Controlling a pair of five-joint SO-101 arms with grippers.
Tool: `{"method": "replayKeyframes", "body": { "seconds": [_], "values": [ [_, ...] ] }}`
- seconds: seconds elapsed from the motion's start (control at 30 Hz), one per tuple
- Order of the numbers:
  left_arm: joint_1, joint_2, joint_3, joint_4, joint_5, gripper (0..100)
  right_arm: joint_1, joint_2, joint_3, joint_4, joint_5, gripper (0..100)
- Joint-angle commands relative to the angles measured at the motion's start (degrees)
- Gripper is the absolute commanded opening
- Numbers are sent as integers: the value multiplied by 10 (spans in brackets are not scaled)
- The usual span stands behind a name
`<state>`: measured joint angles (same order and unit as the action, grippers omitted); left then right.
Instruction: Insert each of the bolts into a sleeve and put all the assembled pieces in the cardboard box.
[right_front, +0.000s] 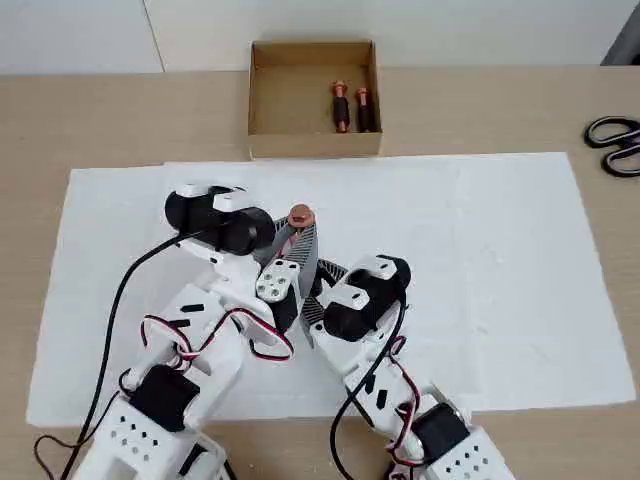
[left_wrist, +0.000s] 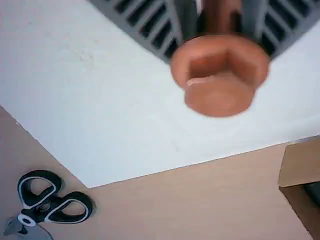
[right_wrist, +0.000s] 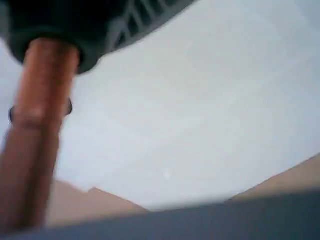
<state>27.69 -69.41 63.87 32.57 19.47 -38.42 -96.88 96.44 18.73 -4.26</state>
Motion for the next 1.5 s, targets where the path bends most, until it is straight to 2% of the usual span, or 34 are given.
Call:
{"method": "replayKeyframes", "body": {
  "seconds": [0.0,0.13,0.4,0.57,1.13,1.47],
  "values": [
    [-4,-2,-2,-13,-2,6,-3,-8,4,-2,-7,5],
    [-8,-2,-3,19,-32,6,-3,-8,4,-2,-7,5],
    [-8,-2,-4,55,-34,6,-2,-9,4,-1,-7,5],
    [-4,-2,-4,81,-63,6,-2,-10,4,-1,-7,5],
    [-7,-2,-3,141,-65,6,-1,-11,4,0,-7,5],
    [-8,-2,0,142,-65,6,-1,-12,4,0,-7,5]
  ]
}}
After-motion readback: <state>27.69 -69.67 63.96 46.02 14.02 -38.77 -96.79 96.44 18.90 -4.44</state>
